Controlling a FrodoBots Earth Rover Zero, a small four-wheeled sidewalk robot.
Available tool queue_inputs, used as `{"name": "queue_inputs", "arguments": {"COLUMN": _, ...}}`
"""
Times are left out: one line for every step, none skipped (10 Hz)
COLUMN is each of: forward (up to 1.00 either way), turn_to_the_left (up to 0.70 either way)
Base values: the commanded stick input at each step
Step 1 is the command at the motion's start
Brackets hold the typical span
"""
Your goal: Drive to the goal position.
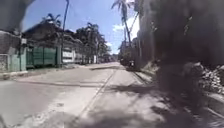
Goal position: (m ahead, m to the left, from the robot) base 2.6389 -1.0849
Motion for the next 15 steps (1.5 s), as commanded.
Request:
{"name": "queue_inputs", "arguments": {"forward": 0.85, "turn_to_the_left": 0.03}}
{"name": "queue_inputs", "arguments": {"forward": 0.85, "turn_to_the_left": 0.01}}
{"name": "queue_inputs", "arguments": {"forward": 0.85, "turn_to_the_left": 0.01}}
{"name": "queue_inputs", "arguments": {"forward": 0.85, "turn_to_the_left": 0.02}}
{"name": "queue_inputs", "arguments": {"forward": 0.85, "turn_to_the_left": 0.04}}
{"name": "queue_inputs", "arguments": {"forward": 0.85, "turn_to_the_left": -0.08}}
{"name": "queue_inputs", "arguments": {"forward": 0.85, "turn_to_the_left": -0.25}}
{"name": "queue_inputs", "arguments": {"forward": 0.85, "turn_to_the_left": -0.34}}
{"name": "queue_inputs", "arguments": {"forward": 0.85, "turn_to_the_left": -0.34}}
{"name": "queue_inputs", "arguments": {"forward": 0.85, "turn_to_the_left": -0.25}}
{"name": "queue_inputs", "arguments": {"forward": 0.85, "turn_to_the_left": -0.06}}
{"name": "queue_inputs", "arguments": {"forward": 0.85, "turn_to_the_left": 0.08}}
{"name": "queue_inputs", "arguments": {"forward": 0.85, "turn_to_the_left": 0.16}}
{"name": "queue_inputs", "arguments": {"forward": 0.85, "turn_to_the_left": 0.18}}
{"name": "queue_inputs", "arguments": {"forward": 0.85, "turn_to_the_left": 0.14}}
